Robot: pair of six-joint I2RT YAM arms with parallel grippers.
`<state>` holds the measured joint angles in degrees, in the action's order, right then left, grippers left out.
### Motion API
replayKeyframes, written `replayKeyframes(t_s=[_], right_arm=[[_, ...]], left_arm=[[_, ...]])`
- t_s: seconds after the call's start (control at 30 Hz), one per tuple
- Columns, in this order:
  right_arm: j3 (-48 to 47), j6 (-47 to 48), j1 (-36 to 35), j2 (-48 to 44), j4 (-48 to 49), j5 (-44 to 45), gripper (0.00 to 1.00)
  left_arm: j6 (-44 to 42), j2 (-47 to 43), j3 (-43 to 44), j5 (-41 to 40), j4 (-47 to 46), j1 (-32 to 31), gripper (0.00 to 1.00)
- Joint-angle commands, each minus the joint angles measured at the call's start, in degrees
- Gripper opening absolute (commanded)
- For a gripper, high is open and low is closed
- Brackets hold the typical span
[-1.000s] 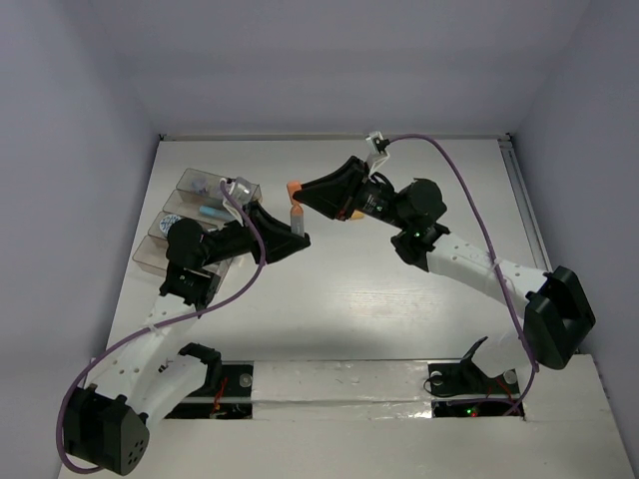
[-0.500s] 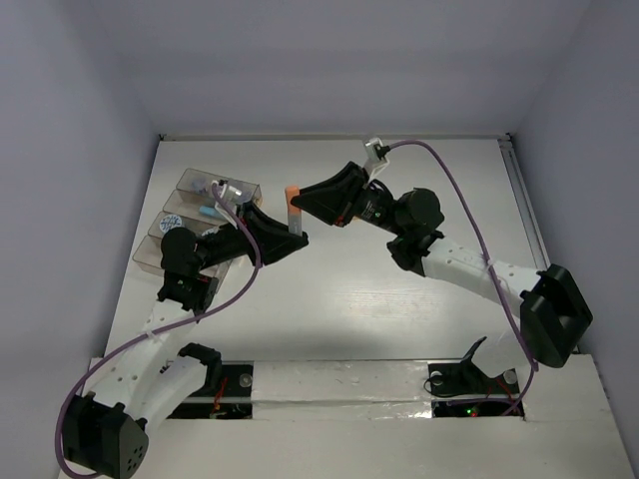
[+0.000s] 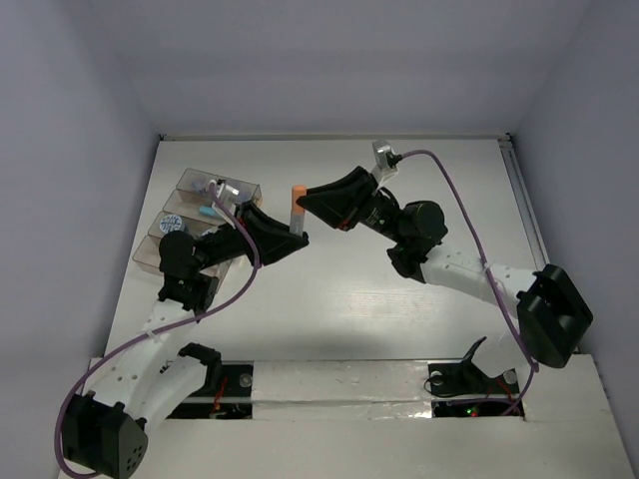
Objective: Sort the stationery into containers
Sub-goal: Close the pen cap on the pen.
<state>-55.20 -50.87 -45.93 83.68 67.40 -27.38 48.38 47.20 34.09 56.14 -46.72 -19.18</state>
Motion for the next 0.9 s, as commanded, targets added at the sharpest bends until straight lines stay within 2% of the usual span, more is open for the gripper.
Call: replayKeyframes(t_s=[0.0,0.3,0.4,0.63,0.87], right_arm=[[3.0,0.8,-2.7,-0.6,-2.3,-6.6,0.00],[6.6,9.6,-3.7,-4.5,-11.1,0.5,0.00],[6.7,9.5,-3.7,-5.0,-12.0,-0.9,0.00],[7.7,9.6,-3.7,-7.6,-23.3,-4.0,0.00],[12.6,11.3,-6.1,-8.7,-29.5,-1.0,0.00]], left_arm=[[0.9,0.0,4.8,-7.7,-10.1,0.3,0.00],[0.8,2.5,5.9,-11.2,-13.0,-2.8,0.00],[0.1,2.5,5.8,-11.9,-13.0,-3.3,0.00],[-2.5,1.2,9.9,-11.3,-6.9,-3.3,0.00],[-2.9,3.0,16.0,-10.1,-3.9,-3.3,0.00]])
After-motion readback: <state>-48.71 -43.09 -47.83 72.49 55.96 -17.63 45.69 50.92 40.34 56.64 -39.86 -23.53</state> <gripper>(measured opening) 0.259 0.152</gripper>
